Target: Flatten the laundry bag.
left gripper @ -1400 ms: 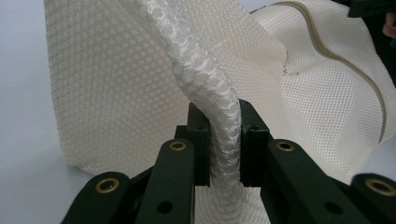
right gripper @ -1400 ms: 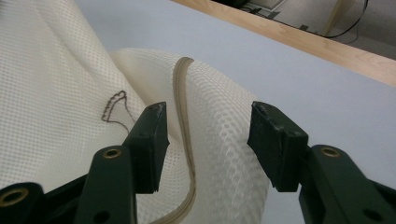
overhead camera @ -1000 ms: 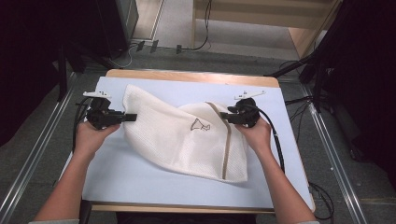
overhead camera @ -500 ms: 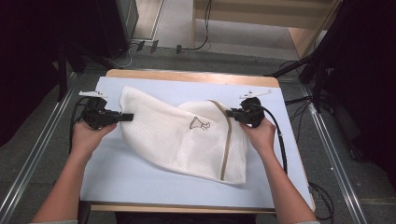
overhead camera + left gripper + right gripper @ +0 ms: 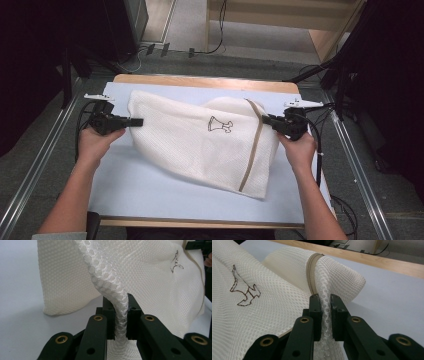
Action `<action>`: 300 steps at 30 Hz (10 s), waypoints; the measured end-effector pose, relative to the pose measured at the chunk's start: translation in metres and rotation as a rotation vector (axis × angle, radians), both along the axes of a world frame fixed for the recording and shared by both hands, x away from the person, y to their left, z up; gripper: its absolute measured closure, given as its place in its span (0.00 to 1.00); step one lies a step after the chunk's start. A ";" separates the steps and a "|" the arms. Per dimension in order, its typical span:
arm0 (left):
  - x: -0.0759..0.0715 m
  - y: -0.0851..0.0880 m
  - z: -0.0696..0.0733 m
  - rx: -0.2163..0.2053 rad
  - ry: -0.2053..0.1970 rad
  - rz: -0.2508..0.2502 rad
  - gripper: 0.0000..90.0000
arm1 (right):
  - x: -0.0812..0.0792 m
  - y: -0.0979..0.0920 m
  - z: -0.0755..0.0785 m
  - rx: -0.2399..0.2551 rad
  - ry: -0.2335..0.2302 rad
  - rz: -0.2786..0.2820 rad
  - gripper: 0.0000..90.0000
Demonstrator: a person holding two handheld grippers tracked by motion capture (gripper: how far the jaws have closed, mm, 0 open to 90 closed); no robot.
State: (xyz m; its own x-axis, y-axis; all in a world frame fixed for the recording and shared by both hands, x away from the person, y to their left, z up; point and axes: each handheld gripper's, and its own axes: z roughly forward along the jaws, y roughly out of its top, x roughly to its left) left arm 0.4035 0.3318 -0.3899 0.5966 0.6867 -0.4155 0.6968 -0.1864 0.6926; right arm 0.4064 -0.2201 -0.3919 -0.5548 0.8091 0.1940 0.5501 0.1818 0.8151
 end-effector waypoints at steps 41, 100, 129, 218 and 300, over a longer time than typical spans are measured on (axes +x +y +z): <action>-0.007 -0.014 -0.026 0.029 0.082 -0.057 0.85 | 0.025 0.046 -0.019 -0.049 0.000 0.156 0.60; -0.019 0.001 -0.039 0.143 0.040 0.071 0.50 | 0.036 -0.012 -0.052 -0.084 0.065 -0.098 0.66; -0.016 -0.026 -0.056 0.219 0.068 0.027 0.98 | -0.004 -0.054 -0.052 -0.104 0.072 -0.089 0.63; -0.002 0.007 -0.027 0.159 -0.018 0.139 0.53 | -0.048 0.081 -0.076 -0.108 0.217 0.159 1.00; -0.007 -0.032 -0.061 0.185 0.075 0.098 0.49 | 0.025 0.012 -0.076 -0.135 0.161 -0.052 0.98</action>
